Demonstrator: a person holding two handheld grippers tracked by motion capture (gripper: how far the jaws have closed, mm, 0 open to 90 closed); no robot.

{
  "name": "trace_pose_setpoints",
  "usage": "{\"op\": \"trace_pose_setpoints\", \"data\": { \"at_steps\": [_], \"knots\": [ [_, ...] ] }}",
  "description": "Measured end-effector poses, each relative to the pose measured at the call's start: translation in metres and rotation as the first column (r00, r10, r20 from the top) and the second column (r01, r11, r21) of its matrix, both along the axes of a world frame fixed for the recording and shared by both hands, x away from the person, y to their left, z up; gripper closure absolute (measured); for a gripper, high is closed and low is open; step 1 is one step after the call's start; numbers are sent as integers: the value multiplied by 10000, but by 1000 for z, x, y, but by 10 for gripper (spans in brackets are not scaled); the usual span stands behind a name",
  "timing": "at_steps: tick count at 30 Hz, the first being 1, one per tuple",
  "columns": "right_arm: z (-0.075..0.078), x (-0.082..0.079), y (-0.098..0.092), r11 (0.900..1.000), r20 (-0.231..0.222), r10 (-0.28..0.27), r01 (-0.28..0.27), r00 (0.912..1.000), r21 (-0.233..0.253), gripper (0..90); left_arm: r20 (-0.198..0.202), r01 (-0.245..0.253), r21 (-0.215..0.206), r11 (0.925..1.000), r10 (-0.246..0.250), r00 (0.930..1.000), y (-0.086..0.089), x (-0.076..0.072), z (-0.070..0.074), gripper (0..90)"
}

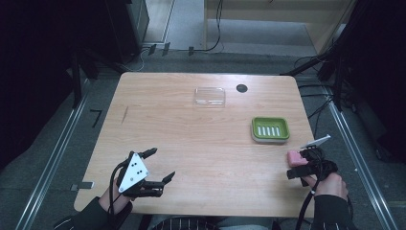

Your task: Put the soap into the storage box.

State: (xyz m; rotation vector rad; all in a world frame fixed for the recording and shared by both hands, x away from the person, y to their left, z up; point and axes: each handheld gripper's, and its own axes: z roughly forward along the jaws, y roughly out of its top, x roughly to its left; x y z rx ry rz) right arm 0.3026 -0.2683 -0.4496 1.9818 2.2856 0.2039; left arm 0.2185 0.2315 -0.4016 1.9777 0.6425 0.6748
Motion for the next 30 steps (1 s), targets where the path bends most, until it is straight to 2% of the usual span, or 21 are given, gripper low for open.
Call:
{"op": "trace_pose_setpoints", "data": {
  "at_steps": [21,30],
  "knots": [
    [1,27,-12,9987,91,-302,298,9995,409,0,0,12,5,10000,-12,10000,0,0,0,140],
    [-2,40,-18,9976,1,-391,390,9992,580,0,-5,8,22,10000,-8,10000,0,0,0,140]
  ]
}}
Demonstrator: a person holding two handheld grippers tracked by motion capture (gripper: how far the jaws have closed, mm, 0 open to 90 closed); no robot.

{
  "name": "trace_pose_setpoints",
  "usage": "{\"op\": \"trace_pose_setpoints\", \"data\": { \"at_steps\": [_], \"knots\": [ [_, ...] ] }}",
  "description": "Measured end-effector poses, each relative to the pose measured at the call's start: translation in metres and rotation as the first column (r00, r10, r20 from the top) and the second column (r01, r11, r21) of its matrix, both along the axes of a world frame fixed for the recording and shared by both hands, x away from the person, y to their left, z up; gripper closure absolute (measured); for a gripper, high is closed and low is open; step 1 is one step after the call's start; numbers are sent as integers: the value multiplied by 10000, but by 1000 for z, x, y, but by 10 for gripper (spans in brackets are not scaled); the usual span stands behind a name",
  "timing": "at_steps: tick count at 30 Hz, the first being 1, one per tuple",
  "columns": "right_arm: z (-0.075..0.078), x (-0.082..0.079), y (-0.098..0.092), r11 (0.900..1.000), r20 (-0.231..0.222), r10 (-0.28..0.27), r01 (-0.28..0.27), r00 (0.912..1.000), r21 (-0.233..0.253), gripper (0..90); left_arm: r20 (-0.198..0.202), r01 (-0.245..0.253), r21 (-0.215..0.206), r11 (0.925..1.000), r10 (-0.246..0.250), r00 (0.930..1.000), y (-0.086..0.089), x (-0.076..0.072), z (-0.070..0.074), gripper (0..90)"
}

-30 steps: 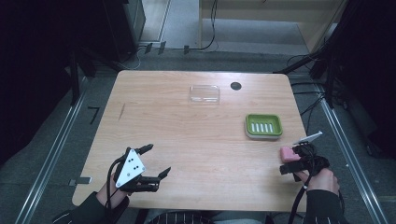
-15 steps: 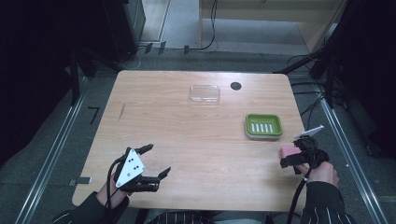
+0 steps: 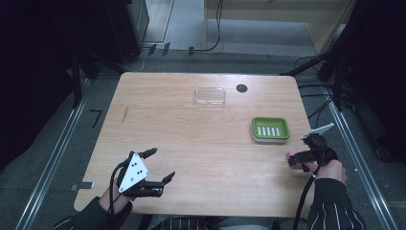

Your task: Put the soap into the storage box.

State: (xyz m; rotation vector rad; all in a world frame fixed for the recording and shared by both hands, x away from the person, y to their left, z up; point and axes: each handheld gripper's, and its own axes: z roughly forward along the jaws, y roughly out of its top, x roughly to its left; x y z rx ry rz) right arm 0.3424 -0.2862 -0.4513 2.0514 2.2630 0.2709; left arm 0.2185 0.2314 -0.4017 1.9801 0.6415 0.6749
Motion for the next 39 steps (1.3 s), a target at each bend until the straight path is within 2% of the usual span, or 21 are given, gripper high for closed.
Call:
{"op": "trace_pose_setpoints", "data": {
  "at_steps": [5,13,39],
  "knots": [
    [-2,5,0,9999,-105,-111,112,9999,51,0,2,8,1,10000,-8,10000,0,0,0,140],
    [-5,14,1,9999,-57,37,-36,10000,96,0,2,7,0,10000,-7,10000,0,0,0,140],
    [-25,35,-1,10000,-902,-84,79,9959,-59,0,0,3,-11,10000,-3,10000,0,0,0,140]
  ]
}}
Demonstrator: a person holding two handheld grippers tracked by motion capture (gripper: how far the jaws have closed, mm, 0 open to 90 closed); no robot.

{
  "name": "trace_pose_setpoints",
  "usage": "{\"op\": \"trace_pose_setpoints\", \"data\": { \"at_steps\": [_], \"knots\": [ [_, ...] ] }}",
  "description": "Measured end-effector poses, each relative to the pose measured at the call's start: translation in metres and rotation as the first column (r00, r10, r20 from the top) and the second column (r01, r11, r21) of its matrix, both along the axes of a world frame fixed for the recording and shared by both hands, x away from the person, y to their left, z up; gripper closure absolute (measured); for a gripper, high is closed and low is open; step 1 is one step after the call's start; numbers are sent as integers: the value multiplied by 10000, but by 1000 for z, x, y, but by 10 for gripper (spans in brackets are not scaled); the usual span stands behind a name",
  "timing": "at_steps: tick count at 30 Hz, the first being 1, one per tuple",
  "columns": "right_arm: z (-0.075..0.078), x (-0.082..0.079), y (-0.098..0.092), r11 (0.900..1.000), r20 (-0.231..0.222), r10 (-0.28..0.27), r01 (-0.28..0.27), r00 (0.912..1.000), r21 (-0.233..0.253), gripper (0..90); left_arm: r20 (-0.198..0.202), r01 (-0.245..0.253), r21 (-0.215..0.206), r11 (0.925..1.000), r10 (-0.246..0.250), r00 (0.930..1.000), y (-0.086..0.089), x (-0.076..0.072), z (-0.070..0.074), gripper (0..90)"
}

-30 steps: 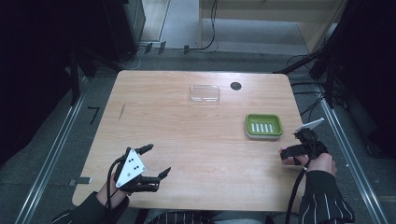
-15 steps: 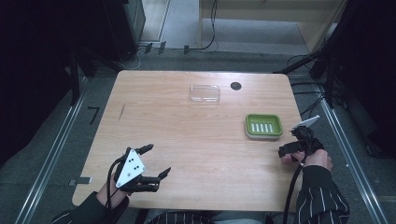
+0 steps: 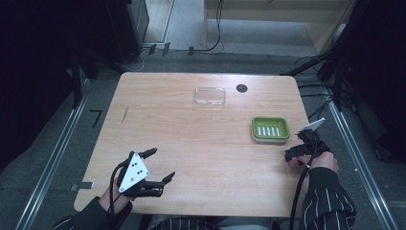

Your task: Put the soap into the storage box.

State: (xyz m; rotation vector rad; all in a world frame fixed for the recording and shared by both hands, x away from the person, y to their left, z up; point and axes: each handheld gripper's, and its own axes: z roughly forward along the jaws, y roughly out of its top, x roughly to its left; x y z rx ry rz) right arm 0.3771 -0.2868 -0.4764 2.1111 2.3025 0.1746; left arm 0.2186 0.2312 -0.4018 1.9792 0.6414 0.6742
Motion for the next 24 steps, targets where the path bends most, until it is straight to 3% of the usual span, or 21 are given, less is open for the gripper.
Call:
{"op": "trace_pose_setpoints", "data": {
  "at_steps": [14,24],
  "knots": [
    [-5,0,1,10000,-161,4,-5,9999,-63,6,3,-9,1,10000,9,10000,0,0,0,140],
    [-2,0,3,9994,-20,139,-139,9999,-318,102,6,-16,4,10000,16,10000,0,0,0,140]
  ]
}}
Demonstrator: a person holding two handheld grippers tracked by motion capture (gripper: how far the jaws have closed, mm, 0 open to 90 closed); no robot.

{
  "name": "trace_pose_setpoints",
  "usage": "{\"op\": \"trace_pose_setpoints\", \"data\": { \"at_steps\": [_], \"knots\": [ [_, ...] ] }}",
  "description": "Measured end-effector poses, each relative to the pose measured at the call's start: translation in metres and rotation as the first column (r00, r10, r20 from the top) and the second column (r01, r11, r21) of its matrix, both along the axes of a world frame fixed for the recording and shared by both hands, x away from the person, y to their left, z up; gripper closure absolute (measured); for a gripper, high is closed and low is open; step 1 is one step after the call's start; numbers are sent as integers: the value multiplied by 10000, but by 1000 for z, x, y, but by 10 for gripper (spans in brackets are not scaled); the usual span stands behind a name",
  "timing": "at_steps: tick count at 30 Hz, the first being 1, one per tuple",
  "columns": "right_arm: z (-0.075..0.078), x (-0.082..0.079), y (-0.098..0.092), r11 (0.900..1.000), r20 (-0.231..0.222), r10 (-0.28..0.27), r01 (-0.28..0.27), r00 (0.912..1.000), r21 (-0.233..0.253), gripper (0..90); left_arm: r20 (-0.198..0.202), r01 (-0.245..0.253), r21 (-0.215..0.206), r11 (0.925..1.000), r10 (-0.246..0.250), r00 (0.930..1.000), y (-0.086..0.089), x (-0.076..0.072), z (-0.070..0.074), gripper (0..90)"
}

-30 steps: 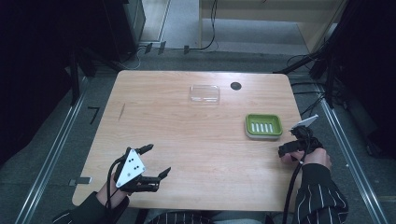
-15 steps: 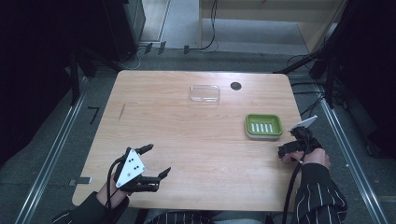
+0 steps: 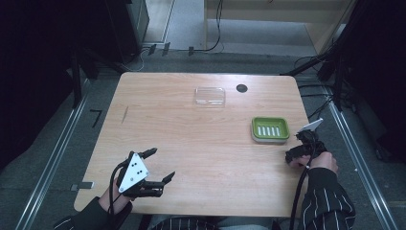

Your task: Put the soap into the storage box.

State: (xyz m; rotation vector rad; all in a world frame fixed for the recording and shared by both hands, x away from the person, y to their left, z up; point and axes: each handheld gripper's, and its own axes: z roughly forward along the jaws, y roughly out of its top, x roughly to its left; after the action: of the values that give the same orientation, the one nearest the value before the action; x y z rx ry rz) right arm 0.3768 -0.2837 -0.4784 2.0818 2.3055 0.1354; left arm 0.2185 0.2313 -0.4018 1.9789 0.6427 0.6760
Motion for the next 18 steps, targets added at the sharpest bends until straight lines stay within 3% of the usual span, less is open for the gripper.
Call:
{"op": "trace_pose_setpoints", "data": {
  "at_steps": [18],
  "knots": [
    [1,0,0,9998,-99,184,-184,9998,26,118,5,-12,-17,10000,12,10000,0,0,0,140]
  ]
}}
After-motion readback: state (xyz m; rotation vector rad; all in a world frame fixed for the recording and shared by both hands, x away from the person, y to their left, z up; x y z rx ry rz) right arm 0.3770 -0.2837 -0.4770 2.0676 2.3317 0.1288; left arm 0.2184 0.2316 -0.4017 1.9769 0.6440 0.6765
